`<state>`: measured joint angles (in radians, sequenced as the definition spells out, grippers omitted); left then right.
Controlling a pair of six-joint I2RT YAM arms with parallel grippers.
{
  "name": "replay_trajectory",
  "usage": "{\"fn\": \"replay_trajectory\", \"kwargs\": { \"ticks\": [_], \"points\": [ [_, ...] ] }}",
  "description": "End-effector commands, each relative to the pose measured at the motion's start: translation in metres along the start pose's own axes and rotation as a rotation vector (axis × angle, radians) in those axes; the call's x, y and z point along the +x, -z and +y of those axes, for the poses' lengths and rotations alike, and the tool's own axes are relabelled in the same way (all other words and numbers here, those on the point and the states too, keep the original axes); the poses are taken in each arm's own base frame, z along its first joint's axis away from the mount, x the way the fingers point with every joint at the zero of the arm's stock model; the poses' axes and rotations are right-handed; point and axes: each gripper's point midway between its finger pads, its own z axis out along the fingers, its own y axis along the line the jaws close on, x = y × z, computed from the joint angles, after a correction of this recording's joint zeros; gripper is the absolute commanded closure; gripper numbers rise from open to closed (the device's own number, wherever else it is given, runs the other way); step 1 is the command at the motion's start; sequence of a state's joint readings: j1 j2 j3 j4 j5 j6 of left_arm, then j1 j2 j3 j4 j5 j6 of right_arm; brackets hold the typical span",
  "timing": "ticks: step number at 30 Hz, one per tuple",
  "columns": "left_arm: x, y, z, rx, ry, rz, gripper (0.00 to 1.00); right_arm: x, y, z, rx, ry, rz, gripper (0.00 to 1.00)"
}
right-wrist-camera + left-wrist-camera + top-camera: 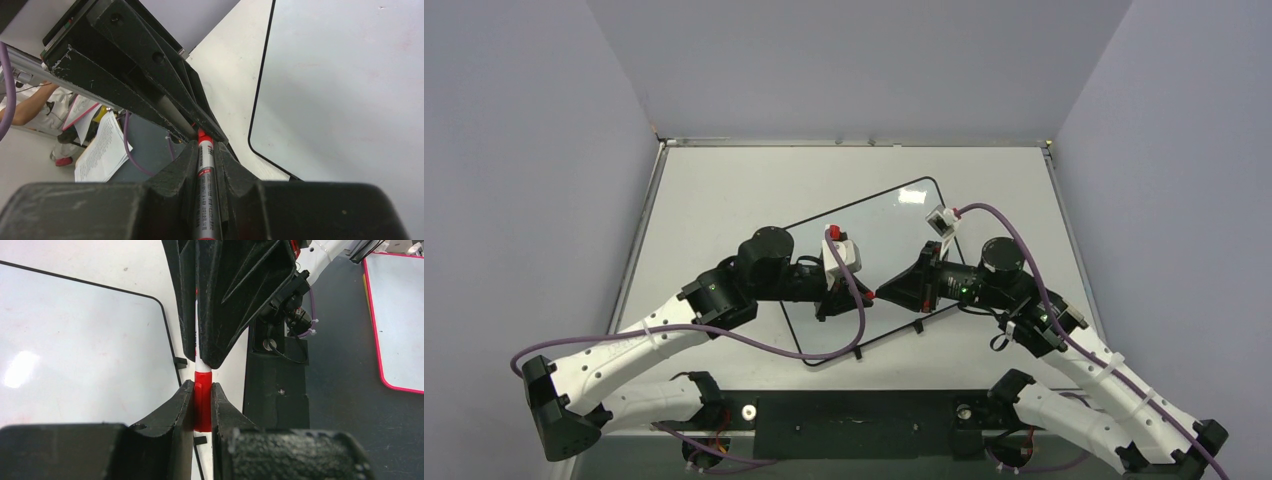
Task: Write a sentence on the whiteboard
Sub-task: Open the pen cap.
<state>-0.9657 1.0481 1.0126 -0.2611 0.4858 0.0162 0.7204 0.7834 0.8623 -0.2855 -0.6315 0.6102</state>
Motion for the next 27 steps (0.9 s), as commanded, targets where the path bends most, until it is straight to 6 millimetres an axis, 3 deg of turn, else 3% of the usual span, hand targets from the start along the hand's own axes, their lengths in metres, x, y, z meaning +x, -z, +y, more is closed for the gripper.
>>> {"fn": "replay_trajectory", "kwargs": {
  "ticks": [1,4,8,10,14,22,27],
  "points": [
    [-0.026,0.005,0.003,-0.028,-0.04,-0.059,1.0,-0.018,-0.002,0.0,0.008,0.017,-0.079,1.0],
    [-0.027,0.006,0.012,-0.082,-0.029,-0.078,1.0,-0.018,-0.004,-0.007,0.038,-0.032,-0.108,1.0],
    [-0.029,0.006,0.013,-0.087,-0.039,-0.103,0.85,-0.02,-0.006,-0.006,0.011,-0.065,-0.148,1.0],
    [-0.029,0.004,0.011,-0.077,-0.025,-0.103,0.86,-0.02,-0.006,-0.006,0.008,-0.069,-0.154,1.0],
    [-0.028,0.002,0.011,-0.071,-0.012,-0.102,1.0,-0.023,-0.004,-0.008,0.023,-0.078,-0.178,1.0],
    [-0.028,0.006,0.018,-0.162,-0.095,-0.121,1.0,-0.032,0.0,-0.022,0.129,-0.236,-0.231,1.0],
    [-0.017,0.003,0.017,-0.2,-0.162,-0.106,1.0,-0.027,0.014,-0.039,0.265,-0.284,-0.244,1.0]
  ]
}}
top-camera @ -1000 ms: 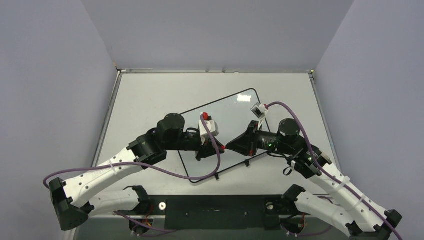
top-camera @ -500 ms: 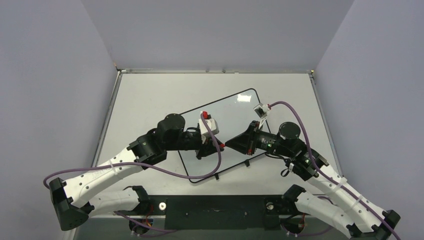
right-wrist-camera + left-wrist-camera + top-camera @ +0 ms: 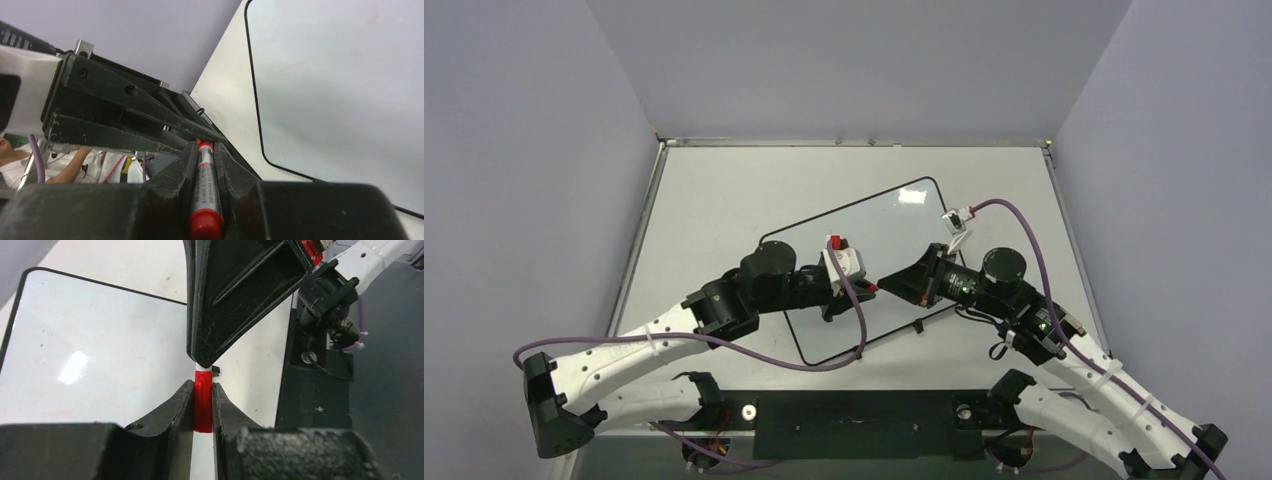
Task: Write a sentence on the whiteboard
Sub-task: Open the pen cap.
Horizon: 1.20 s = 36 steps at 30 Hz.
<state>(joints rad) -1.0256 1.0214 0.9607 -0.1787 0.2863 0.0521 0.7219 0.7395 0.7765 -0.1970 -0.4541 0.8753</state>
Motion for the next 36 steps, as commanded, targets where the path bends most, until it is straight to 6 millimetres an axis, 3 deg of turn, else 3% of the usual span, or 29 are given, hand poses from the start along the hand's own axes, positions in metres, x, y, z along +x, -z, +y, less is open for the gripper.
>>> {"fn": "replay_trajectory", "kwargs": {
  "ticks": [1,15,23,29,32,36],
  "points": [
    [-0.014,0.005,0.006,-0.086,-0.105,-0.064,1.0,-0.027,0.015,-0.018,0.161,-0.045,-0.134,1.0],
    [-0.001,0.005,0.02,-0.217,-0.205,-0.008,1.0,-0.039,0.037,-0.045,0.238,-0.125,-0.151,1.0],
    [-0.003,0.024,0.031,-0.307,-0.182,-0.018,1.0,-0.05,0.045,-0.052,0.267,-0.112,-0.175,1.0],
    [-0.014,0.057,0.064,-0.541,-0.096,-0.062,1.0,-0.067,0.053,-0.046,0.292,-0.038,-0.225,1.0],
    [-0.018,0.092,0.097,-0.756,-0.001,-0.095,1.0,-0.07,0.053,-0.049,0.301,-0.02,-0.236,1.0],
    [-0.003,0.146,0.139,-0.998,0.184,-0.151,1.0,-0.074,0.054,-0.049,0.289,0.019,-0.277,1.0]
  ]
}}
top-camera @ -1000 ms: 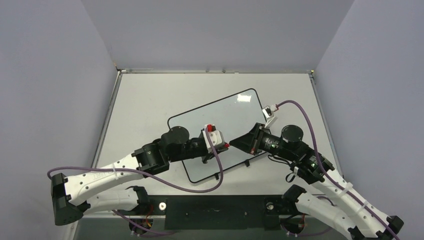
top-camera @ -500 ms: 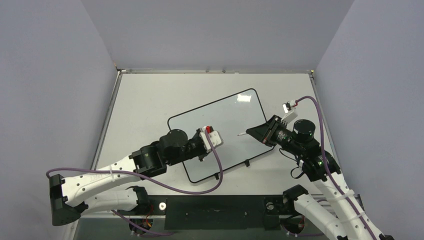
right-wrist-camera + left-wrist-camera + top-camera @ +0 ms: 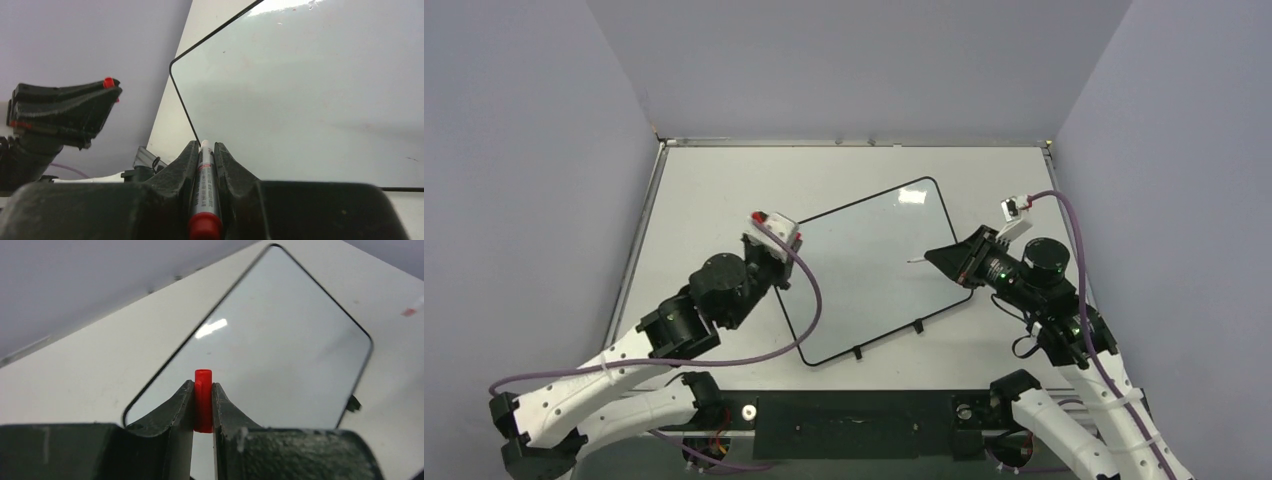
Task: Write a sentence on the whiteboard
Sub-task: Open the pen cap, then place the pen cap at the center of the board.
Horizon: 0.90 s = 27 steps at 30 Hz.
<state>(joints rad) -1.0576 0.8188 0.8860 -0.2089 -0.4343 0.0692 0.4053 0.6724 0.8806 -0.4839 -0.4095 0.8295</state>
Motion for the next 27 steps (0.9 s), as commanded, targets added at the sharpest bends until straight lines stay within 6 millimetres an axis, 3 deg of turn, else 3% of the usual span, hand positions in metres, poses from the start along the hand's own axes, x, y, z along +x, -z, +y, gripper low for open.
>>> {"fn": "replay_trajectory", "kwargs": {
  "ticks": [1,3,7,9,18,22,27],
  "points": [
    [0.001,0.027,0.086,-0.37,0.277,-0.044,1.0,-0.018,0.002,0.004,-0.019,0.068,-0.097,1.0],
    [0.024,0.038,0.129,-0.549,0.375,-0.022,1.0,-0.02,0.003,0.002,-0.015,0.083,-0.114,1.0],
    [0.082,0.049,0.172,-0.758,0.531,0.093,1.0,-0.016,-0.001,-0.001,-0.019,0.108,-0.123,1.0],
    [0.115,0.052,0.184,-0.823,0.607,0.156,1.0,-0.01,-0.005,-0.002,-0.026,0.121,-0.112,1.0],
    [0.225,0.045,0.197,-0.933,0.877,0.276,1.0,0.013,-0.026,-0.012,0.044,0.201,-0.065,1.0],
    [0.25,0.046,0.2,-0.99,0.914,0.314,1.0,0.018,-0.035,-0.017,0.053,0.192,-0.048,1.0],
    [0.261,0.048,0.201,-1.011,0.925,0.321,1.0,0.024,-0.041,-0.024,0.071,0.191,-0.034,1.0]
  ]
}}
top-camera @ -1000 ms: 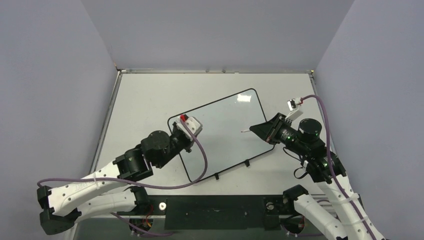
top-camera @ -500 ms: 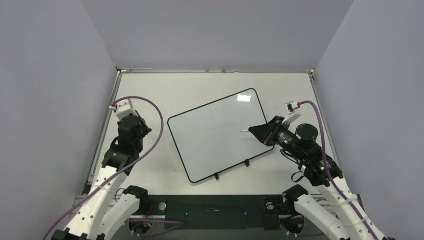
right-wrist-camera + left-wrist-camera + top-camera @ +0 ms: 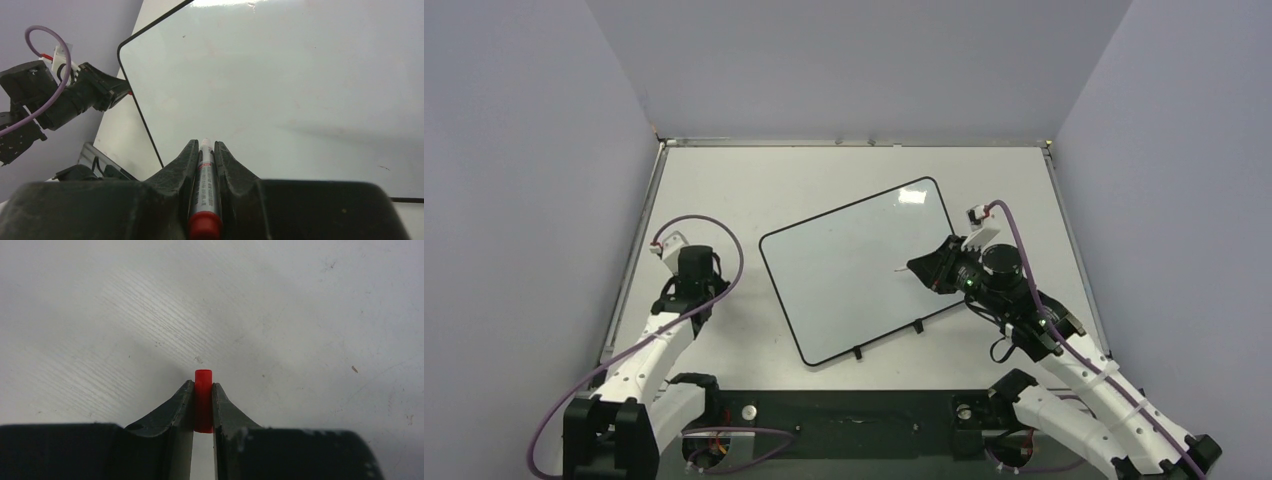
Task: Write a sentence on the whiteboard
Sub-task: Place the pen cap at the center of the board, then write a sentence on the whiteboard.
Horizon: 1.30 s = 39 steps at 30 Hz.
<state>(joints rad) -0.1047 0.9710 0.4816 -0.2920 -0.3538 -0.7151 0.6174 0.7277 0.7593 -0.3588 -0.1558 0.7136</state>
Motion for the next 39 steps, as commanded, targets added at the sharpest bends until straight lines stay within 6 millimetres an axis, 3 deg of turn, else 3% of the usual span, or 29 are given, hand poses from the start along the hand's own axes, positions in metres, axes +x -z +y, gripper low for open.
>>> {"fn": "replay_trajectory", "kwargs": {
  "ticks": [1,3,5,7,15,21,24,29,32,39],
  "points": [
    [-0.014,-0.005,-0.013,0.058,0.083,-0.057,1.0,-0.008,-0.006,0.001,-0.001,0.021,-0.047,1.0],
    [-0.014,-0.005,-0.013,0.068,0.087,-0.057,0.91,-0.007,-0.008,-0.001,0.007,0.021,-0.044,1.0],
    [-0.014,-0.004,-0.013,0.076,0.089,-0.061,0.73,-0.005,-0.008,-0.003,0.012,0.021,-0.043,1.0],
    [-0.015,-0.003,-0.013,0.081,0.086,-0.066,0.63,-0.004,-0.01,-0.005,0.017,0.024,-0.041,1.0],
    [-0.023,0.009,-0.015,0.122,0.069,-0.1,0.58,0.001,-0.012,-0.007,0.016,0.028,-0.034,1.0],
    [-0.044,0.035,-0.04,0.259,-0.005,-0.137,0.56,0.006,-0.015,-0.002,0.0,0.049,-0.023,1.0],
    [-0.07,0.059,-0.068,0.389,-0.046,-0.192,0.56,0.005,-0.015,0.001,-0.004,0.067,-0.017,1.0],
    [-0.094,0.09,-0.115,0.59,-0.123,-0.198,0.55,0.002,-0.015,0.004,-0.009,0.097,-0.022,1.0],
    [-0.099,0.092,-0.141,0.66,-0.171,-0.13,0.53,0.004,-0.016,0.003,-0.009,0.106,-0.022,1.0],
    [-0.102,0.1,-0.226,0.799,-0.421,-0.021,0.49,0.005,-0.016,0.002,-0.019,0.115,-0.036,1.0]
  ]
}}
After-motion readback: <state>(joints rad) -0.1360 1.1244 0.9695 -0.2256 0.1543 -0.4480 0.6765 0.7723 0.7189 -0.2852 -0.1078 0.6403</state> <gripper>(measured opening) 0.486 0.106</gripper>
